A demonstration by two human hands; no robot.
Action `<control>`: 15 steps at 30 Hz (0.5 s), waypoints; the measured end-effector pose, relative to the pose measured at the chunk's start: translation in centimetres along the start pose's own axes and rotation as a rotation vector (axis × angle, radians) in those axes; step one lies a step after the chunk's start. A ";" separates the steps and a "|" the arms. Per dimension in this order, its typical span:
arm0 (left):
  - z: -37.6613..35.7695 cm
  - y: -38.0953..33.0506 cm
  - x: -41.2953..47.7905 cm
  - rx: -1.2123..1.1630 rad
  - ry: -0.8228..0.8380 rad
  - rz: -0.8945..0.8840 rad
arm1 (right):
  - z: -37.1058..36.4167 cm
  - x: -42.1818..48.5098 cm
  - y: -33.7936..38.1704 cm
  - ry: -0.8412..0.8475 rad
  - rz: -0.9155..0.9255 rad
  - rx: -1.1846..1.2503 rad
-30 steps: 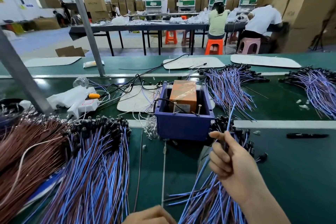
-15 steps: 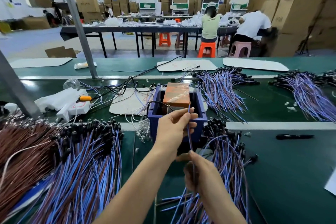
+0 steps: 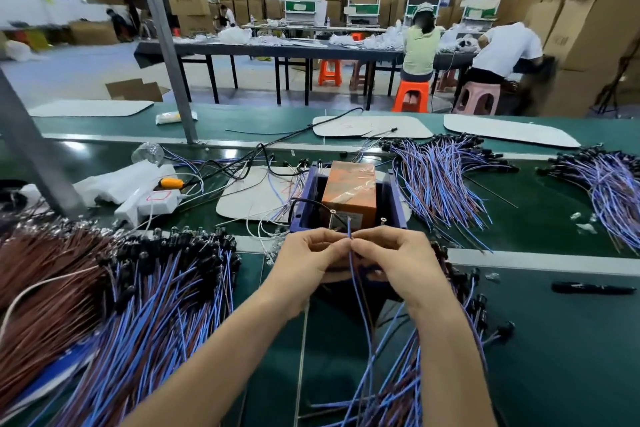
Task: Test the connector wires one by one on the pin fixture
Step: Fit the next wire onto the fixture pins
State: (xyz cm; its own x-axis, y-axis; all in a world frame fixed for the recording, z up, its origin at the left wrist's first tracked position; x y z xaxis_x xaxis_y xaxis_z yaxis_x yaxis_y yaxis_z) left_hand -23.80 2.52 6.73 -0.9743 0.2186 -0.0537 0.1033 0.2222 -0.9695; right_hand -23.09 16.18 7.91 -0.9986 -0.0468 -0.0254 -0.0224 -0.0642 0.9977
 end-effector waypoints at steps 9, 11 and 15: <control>1.1 1.1 0.8 0.163 0.065 0.028 | 1.3 1.1 -0.9 0.030 -0.083 -0.032; 1.7 1.3 0.9 0.155 0.011 0.039 | 1.5 1.2 -1.2 -0.016 -0.141 -0.012; 2.6 1.5 1.2 0.164 -0.050 0.050 | 2.7 1.4 -1.7 -0.148 -0.159 -0.086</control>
State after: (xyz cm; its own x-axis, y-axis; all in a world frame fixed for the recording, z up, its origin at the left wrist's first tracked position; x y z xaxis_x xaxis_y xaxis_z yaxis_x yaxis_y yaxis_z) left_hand -25.31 0.62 4.55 -0.9779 0.1774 -0.1107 0.1219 0.0536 -0.9911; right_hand -24.56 18.93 6.39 -0.9792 0.1171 -0.1657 -0.1818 -0.1437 0.9728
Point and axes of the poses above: each hand's wrist, its own x-axis towards the middle knuckle, its own z-axis out of the back of the hand, y = z × x, the point moved 1 cm from there along x, towards the middle knuckle, and after that the axes turned 4 degrees about y, right-handed, at the moved point
